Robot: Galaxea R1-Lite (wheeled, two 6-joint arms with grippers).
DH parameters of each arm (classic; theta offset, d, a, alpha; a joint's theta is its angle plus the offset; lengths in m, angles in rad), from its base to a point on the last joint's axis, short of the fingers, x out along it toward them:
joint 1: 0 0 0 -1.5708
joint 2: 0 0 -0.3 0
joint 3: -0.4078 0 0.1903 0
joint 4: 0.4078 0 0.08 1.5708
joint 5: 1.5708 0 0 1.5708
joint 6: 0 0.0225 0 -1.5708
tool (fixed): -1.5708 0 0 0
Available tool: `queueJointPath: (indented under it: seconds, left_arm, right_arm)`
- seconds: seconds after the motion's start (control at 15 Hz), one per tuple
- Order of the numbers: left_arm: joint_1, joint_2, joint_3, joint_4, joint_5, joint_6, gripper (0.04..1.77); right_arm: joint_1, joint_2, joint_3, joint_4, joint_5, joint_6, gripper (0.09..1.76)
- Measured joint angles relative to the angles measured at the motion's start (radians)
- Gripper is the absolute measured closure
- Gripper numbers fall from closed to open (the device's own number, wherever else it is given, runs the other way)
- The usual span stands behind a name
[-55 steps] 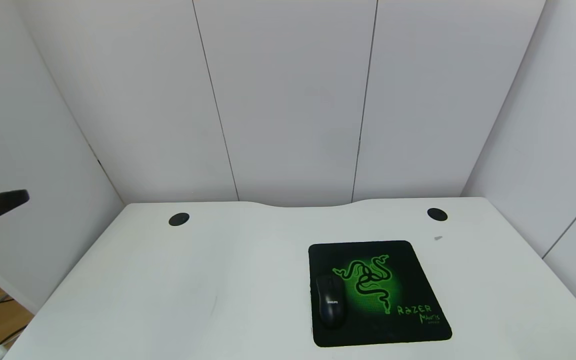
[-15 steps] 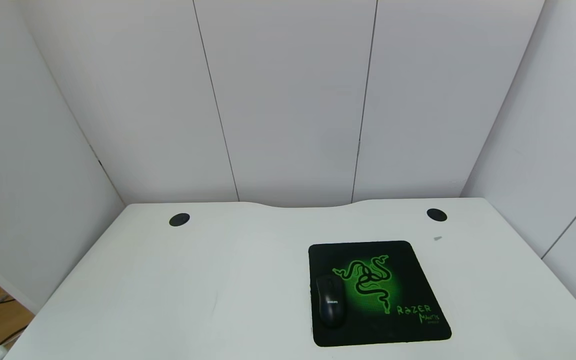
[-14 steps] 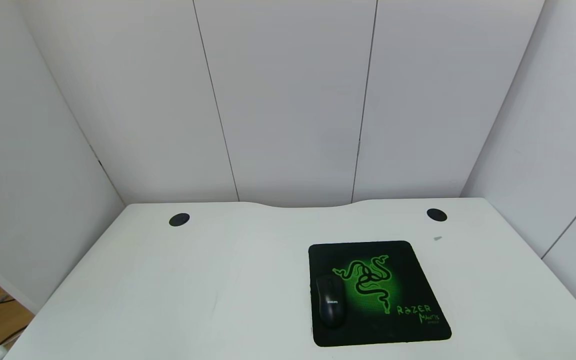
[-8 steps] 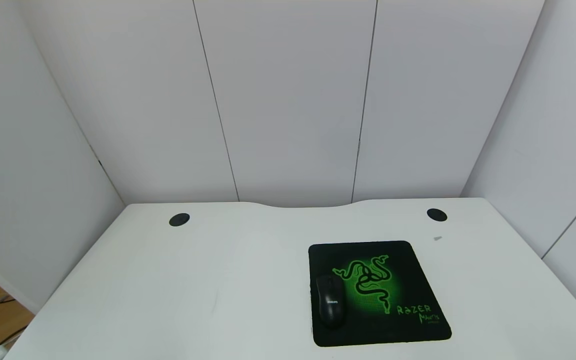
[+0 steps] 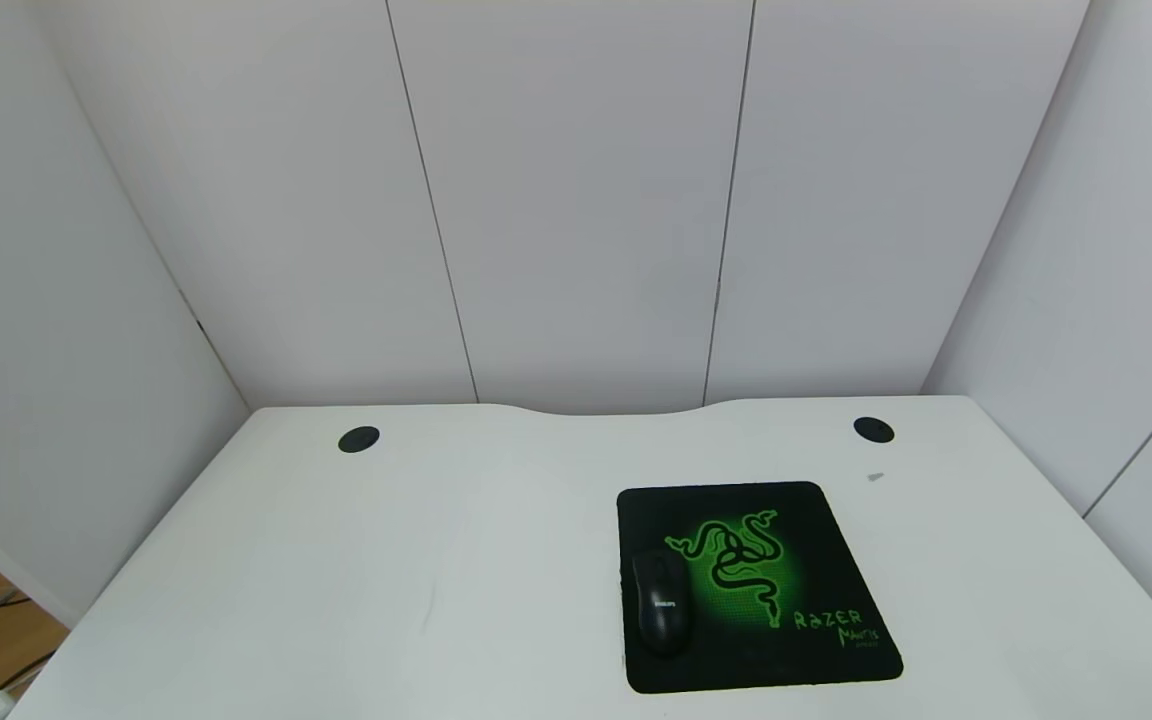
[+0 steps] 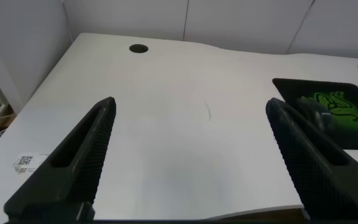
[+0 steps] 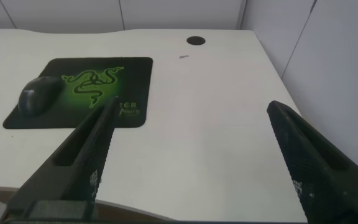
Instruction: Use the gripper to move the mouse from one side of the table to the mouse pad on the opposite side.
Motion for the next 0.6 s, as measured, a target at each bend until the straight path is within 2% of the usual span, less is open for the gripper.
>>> queueJointPath:
  seconds: [0.6]
  left_arm:
    - [0.0, 0.0, -0.009, 0.045, 0.006, 0.002, 0.09]
  right_arm:
    - [0.0, 0.0, 0.0, 0.0, 0.0, 0.0, 0.14]
